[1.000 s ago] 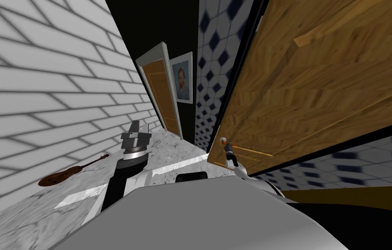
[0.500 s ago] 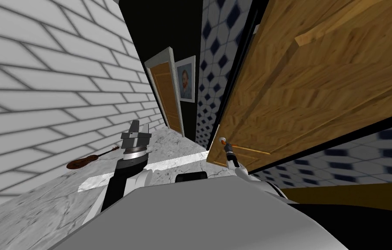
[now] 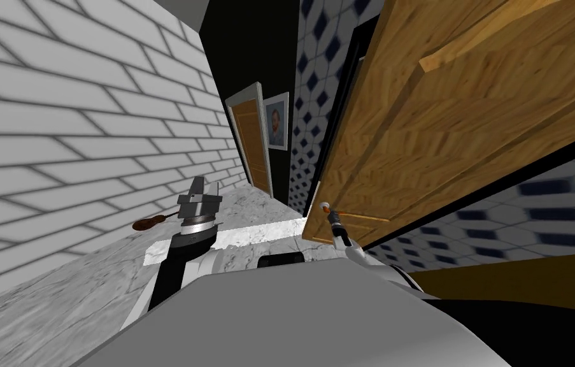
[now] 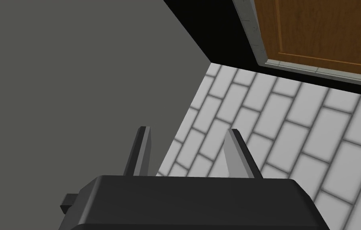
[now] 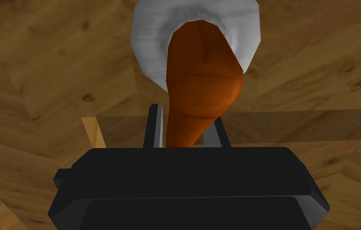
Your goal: Pull the door open
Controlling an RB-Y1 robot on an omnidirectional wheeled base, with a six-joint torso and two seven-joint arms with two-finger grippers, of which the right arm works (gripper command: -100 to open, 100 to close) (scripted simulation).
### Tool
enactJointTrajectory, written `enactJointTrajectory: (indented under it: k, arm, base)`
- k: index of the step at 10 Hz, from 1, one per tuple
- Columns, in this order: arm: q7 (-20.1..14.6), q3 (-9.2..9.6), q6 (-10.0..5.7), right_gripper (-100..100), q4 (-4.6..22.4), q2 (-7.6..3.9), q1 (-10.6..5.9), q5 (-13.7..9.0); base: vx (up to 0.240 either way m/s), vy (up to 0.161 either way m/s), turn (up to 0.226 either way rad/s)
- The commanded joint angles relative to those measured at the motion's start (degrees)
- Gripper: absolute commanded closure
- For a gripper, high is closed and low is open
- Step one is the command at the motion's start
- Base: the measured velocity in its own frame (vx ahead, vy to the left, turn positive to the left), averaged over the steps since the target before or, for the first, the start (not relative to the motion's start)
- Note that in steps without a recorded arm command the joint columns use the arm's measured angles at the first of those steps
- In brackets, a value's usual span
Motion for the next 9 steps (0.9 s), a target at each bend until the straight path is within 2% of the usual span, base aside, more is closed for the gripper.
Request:
enactJointTrajectory:
  k: [1,8,9]
  arm:
    - [-1.2,1.04,-0.65,100,-0.3,-0.56,0.45,0.6]
    - [-6.2,5.45,-3.44,100,-1.8,-2.95,2.33,3.0]
    - [-5.7,5.07,-3.40,100,-0.7,-2.76,1.80,2.8]
  base:
    - [-0.192,-0.029,0.101]
    - [-0.239,-0.061,0.107]
    - [-0.099,-0.029,0.022]
